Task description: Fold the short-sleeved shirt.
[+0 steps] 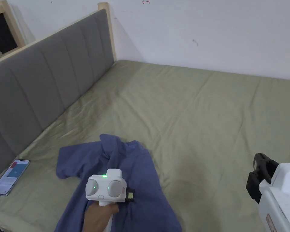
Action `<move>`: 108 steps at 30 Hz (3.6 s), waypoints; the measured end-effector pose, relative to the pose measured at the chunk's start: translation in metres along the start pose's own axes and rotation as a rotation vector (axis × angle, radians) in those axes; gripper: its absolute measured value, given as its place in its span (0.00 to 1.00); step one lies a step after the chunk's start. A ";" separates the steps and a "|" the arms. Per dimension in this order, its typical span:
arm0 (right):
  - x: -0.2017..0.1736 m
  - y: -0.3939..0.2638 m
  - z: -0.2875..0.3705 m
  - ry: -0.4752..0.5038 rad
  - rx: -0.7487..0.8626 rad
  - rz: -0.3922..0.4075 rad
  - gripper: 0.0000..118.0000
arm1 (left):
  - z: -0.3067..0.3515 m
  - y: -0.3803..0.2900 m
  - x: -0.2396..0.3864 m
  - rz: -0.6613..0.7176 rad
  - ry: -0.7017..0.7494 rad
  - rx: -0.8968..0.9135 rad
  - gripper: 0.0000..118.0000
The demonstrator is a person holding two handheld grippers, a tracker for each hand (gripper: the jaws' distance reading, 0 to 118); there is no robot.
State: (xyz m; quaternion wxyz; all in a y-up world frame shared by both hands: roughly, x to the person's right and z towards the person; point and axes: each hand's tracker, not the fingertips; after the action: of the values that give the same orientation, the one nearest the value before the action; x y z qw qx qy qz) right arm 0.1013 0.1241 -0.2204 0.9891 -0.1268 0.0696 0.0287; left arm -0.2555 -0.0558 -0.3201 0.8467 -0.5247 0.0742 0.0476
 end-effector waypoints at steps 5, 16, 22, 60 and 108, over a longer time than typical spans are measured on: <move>0.005 -0.002 0.003 -0.002 -0.006 -0.001 0.00 | 0.021 0.001 0.009 -0.032 -0.051 0.026 0.00; 0.029 0.008 0.033 -0.020 0.045 -0.015 0.00 | 0.130 0.031 0.006 0.015 -0.262 0.324 0.00; 0.049 0.012 0.052 -0.056 0.074 -0.030 0.00 | 0.215 0.082 0.053 -0.122 -0.364 0.484 0.00; 0.174 -0.030 0.112 -0.326 -0.004 -0.077 0.00 | 0.056 -0.060 0.336 -0.704 -0.448 -0.028 0.00; 0.135 0.015 0.120 -0.246 0.134 -0.056 0.00 | 0.207 -0.015 0.127 -0.150 -0.238 0.620 0.00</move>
State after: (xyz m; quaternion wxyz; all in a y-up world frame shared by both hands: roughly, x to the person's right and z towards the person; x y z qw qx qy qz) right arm 0.2490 0.1751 -0.1283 0.9968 -0.0580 -0.0538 0.0119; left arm -0.1128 0.1234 -0.2379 0.9698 -0.2372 -0.0530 0.0214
